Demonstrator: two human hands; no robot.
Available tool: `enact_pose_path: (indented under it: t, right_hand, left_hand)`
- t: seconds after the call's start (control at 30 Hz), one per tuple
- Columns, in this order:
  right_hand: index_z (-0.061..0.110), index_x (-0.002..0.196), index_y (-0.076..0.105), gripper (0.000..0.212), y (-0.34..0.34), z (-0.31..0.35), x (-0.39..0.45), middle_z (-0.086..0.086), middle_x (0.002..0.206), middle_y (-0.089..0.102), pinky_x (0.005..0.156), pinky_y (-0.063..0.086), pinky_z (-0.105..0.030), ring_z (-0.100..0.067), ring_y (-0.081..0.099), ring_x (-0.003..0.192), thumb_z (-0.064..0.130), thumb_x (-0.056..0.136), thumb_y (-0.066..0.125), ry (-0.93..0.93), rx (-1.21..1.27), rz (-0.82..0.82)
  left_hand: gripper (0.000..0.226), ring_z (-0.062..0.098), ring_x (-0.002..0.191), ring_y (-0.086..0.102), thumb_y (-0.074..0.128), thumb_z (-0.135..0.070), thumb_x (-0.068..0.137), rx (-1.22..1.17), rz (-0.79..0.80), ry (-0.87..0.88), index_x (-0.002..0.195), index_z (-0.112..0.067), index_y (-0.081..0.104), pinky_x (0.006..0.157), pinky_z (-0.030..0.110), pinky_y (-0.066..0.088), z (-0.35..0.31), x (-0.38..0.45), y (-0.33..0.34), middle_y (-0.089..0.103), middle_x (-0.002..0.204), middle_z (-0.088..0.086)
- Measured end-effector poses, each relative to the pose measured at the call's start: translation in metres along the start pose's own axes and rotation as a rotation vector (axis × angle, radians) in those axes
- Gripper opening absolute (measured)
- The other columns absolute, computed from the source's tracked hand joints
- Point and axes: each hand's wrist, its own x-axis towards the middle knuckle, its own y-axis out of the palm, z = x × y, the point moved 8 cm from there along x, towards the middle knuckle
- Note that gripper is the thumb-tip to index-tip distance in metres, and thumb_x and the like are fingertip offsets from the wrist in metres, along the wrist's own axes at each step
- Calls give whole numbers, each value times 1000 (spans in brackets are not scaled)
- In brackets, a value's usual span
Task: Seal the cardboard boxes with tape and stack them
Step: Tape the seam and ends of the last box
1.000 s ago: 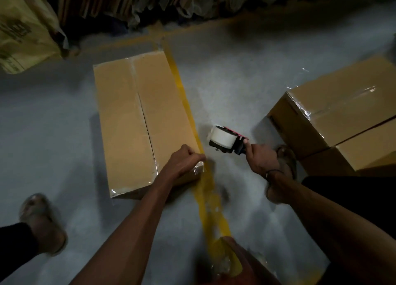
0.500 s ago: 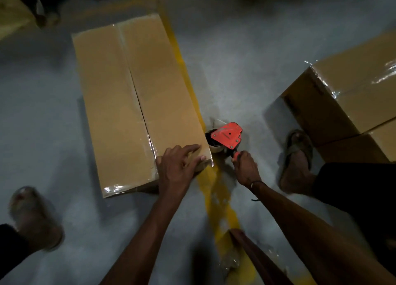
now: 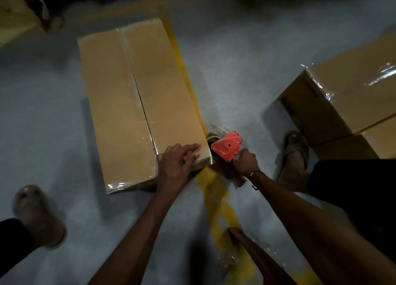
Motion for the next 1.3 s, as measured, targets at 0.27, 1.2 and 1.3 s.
enact_pose_path:
  t: [0.27,1.2,1.3]
  right_hand:
    - [20,94,66,2,-54,177,-77,5,82,70,73,53,-30,-10,66,77,20,93,65,-686,224,-101]
    - [24,120,52,31,44,221,-128,-2,108,50,75,46,-40,-21,46,95,43,97,59,-1175,-631,-3]
    - [18,123,51,35,47,220,-132,-6,110,50,72,45,-39,-23,47,95,44,100,48,-1287,-763,-1]
  left_hand:
    - [11,6,74,57,82,-23,82,-82,-91,-105,88,-27,74,69,34,49,29,-15,-44,60,79,-8]
    - [16,18,96,50,68,-41,91,261,-26,-50,99,-30,58,83,38,40,57,-61,-74,59,101,-8]
    - [31,23,98,52,70,-30,92,454,33,100,116,-27,52,81,40,46,58,-63,-67,56,112,-1]
